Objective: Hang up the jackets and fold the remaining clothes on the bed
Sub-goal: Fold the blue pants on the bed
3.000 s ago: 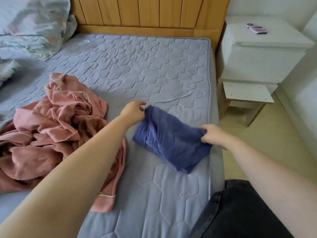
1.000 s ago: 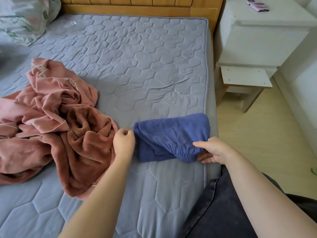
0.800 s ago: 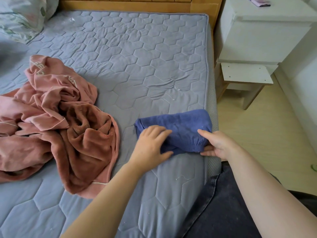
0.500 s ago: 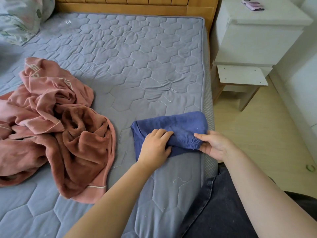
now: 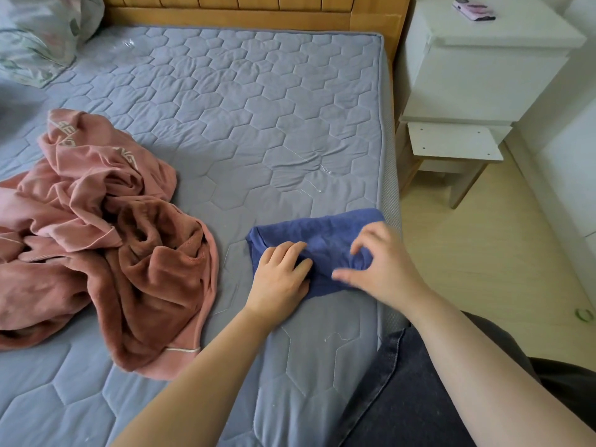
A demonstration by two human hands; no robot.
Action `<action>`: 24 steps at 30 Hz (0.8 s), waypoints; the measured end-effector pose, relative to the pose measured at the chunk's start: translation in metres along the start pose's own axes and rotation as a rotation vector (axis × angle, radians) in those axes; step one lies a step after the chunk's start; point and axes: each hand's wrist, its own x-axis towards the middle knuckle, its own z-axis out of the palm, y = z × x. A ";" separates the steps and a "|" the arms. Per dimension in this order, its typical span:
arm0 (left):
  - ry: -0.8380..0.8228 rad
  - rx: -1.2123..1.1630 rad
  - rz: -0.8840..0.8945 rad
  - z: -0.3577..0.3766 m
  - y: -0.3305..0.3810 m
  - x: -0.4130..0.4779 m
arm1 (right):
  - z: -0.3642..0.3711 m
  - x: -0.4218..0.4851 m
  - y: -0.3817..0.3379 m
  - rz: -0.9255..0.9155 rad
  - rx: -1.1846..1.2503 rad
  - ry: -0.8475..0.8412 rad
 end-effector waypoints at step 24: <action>-0.034 -0.035 -0.242 -0.015 -0.018 -0.026 | 0.000 0.007 0.018 0.342 -0.179 0.016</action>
